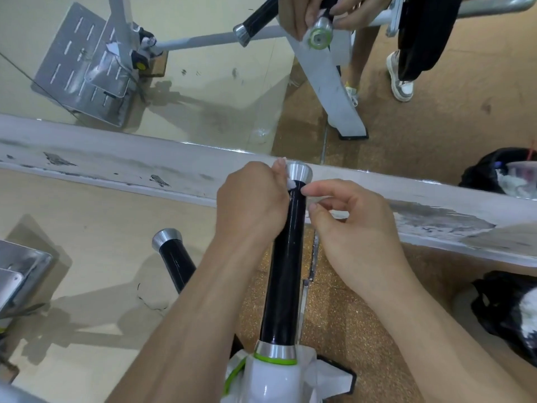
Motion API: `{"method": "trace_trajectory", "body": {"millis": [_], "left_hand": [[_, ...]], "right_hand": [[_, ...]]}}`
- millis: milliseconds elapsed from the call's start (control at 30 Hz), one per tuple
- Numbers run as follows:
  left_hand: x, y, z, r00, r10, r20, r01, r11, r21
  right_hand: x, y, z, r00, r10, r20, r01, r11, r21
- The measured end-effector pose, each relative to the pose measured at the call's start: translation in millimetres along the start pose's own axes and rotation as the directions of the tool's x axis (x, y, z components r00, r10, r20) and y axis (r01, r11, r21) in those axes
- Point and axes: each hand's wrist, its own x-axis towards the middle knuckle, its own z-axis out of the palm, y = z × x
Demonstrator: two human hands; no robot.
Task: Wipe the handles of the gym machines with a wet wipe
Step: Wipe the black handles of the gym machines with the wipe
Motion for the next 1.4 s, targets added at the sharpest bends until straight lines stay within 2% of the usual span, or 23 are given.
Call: {"method": "trace_trajectory", "body": {"millis": [67,100,167,233,267,333,467,533,633,700,867,1033,1133,1233,1333,1400], "left_hand": [[10.8,-8.9,7.9,0.987,-0.105,0.126,0.131,0.966,-0.224],[13.4,-13.9,10.0,0.961,-0.148,0.232,0.229,0.899,-0.373],[10.8,-22.8,12.3,0.890,-0.151,0.431,0.395,0.727,-0.561],[7.0,-26.4,10.1,0.890,-0.122,0.440,0.414,0.621,-0.666],[6.9,-25.9,8.4,0.903,-0.117,0.414,0.395,0.605,-0.691],[8.6,-26.0,8.6,0.922,-0.097,0.375,0.346,0.640,-0.686],[-2.9,-33.3,14.7,0.928,-0.073,0.364,0.279,0.784,-0.555],[-6.3,-38.7,13.9,0.945,-0.049,0.323,0.224,0.818,-0.530],[-0.2,-35.2,8.9,0.962,-0.045,0.268,0.202,0.776,-0.597],[-1.0,-28.9,6.1,0.950,-0.050,0.307,0.233,0.769,-0.596],[-32.8,-41.1,0.5,0.923,-0.071,0.378,0.260,0.841,-0.475],[-21.0,-38.9,-7.9,0.952,-0.029,0.304,0.213,0.776,-0.594],[-13.9,-36.6,-9.1,0.955,0.019,0.297,0.153,0.824,-0.545],[-24.8,-41.4,-12.3,0.947,0.017,0.322,0.125,0.901,-0.416],[-33.4,-45.3,-15.9,0.914,0.021,0.405,0.140,0.921,-0.363],[-26.7,-45.2,-12.7,0.925,-0.001,0.381,0.180,0.882,-0.435]], "right_hand": [[0.7,-1.5,-1.1,1.000,0.022,0.008,-0.022,1.000,-0.001],[1.0,-2.5,-1.7,0.999,0.034,0.010,-0.034,0.999,-0.002],[1.7,-4.0,-3.1,0.999,0.038,0.016,-0.038,0.999,-0.005],[2.3,-4.5,-3.3,0.999,0.028,0.026,-0.027,0.999,-0.017],[2.4,-4.0,-3.6,0.999,0.027,0.028,-0.026,0.999,-0.023],[2.6,-3.1,-3.7,0.999,0.022,0.032,-0.021,0.999,-0.032],[2.8,-2.7,-3.2,0.999,-0.014,0.028,0.015,0.998,-0.056],[2.2,-4.8,-2.2,0.999,-0.042,0.031,0.044,0.996,-0.075],[2.4,-8.5,1.4,0.997,-0.061,0.052,0.064,0.995,-0.075],[1.3,-9.6,3.5,0.996,-0.071,0.057,0.076,0.993,-0.090],[-4.8,-8.3,-1.4,0.992,-0.070,0.107,0.084,0.987,-0.138],[-10.4,-5.0,-1.6,0.982,-0.119,0.148,0.135,0.985,-0.105],[-15.9,5.9,-4.5,0.949,-0.132,0.286,0.156,0.986,-0.061],[-20.2,14.5,-11.1,0.880,-0.107,0.462,0.140,0.989,-0.038],[-20.3,11.8,-17.8,0.871,-0.089,0.483,0.115,0.993,-0.023],[-20.4,8.8,-20.6,0.884,-0.085,0.459,0.110,0.994,-0.028]]}}
